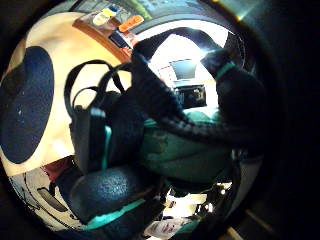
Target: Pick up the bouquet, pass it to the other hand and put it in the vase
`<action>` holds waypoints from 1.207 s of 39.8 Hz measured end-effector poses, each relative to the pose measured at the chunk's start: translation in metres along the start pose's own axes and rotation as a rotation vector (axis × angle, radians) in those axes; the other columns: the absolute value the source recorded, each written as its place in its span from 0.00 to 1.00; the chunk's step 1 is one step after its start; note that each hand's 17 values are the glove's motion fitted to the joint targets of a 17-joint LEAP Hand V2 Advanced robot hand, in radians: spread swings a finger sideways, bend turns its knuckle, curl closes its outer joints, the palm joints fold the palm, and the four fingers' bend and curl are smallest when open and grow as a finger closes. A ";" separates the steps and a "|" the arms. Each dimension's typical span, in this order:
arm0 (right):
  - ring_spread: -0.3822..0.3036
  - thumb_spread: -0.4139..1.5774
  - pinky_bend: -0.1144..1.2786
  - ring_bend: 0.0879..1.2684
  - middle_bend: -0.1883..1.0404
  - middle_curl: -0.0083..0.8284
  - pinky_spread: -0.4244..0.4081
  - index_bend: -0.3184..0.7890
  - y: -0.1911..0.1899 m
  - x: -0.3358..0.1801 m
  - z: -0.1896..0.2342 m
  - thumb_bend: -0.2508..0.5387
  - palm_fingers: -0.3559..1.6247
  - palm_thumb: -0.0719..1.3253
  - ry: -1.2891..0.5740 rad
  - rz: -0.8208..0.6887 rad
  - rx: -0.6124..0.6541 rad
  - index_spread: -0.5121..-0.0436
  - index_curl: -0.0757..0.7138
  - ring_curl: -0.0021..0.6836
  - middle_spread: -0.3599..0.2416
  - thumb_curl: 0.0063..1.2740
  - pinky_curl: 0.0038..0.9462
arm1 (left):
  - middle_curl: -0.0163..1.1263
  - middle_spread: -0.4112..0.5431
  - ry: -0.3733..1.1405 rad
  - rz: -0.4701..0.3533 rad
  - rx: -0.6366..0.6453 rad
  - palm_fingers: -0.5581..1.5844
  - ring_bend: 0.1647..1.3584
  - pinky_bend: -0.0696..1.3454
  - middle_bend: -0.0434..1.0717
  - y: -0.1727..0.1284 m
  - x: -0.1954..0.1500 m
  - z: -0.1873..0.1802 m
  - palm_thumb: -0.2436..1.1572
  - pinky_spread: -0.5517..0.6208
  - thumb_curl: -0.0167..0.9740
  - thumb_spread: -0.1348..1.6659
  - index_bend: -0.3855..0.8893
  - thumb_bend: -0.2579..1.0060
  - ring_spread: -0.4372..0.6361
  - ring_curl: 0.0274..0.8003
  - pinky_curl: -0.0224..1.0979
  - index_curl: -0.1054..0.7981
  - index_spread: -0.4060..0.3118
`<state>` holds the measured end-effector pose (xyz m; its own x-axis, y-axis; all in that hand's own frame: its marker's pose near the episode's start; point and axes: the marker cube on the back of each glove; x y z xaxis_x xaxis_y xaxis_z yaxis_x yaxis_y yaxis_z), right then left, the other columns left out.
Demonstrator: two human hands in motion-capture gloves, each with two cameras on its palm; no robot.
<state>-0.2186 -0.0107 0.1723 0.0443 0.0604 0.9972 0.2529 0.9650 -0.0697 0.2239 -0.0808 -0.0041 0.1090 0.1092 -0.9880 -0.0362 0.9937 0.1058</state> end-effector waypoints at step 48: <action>0.38 0.72 0.33 0.18 0.27 0.47 0.67 0.41 -0.013 -0.053 -0.134 0.29 0.48 0.67 0.348 0.002 0.224 0.49 0.58 0.59 0.35 0.42 0.40 | 0.52 0.15 -0.015 0.033 0.496 0.78 0.23 0.16 0.51 -0.099 0.154 -0.202 0.94 0.31 0.80 0.15 0.53 0.18 0.14 0.58 0.35 0.79 0.18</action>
<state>-0.0946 -0.0609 0.1162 0.3786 0.0099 0.9255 0.0373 0.9990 -0.0259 0.0439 -0.1676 -0.1898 0.1302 0.1375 -0.9819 0.4370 0.8810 0.1813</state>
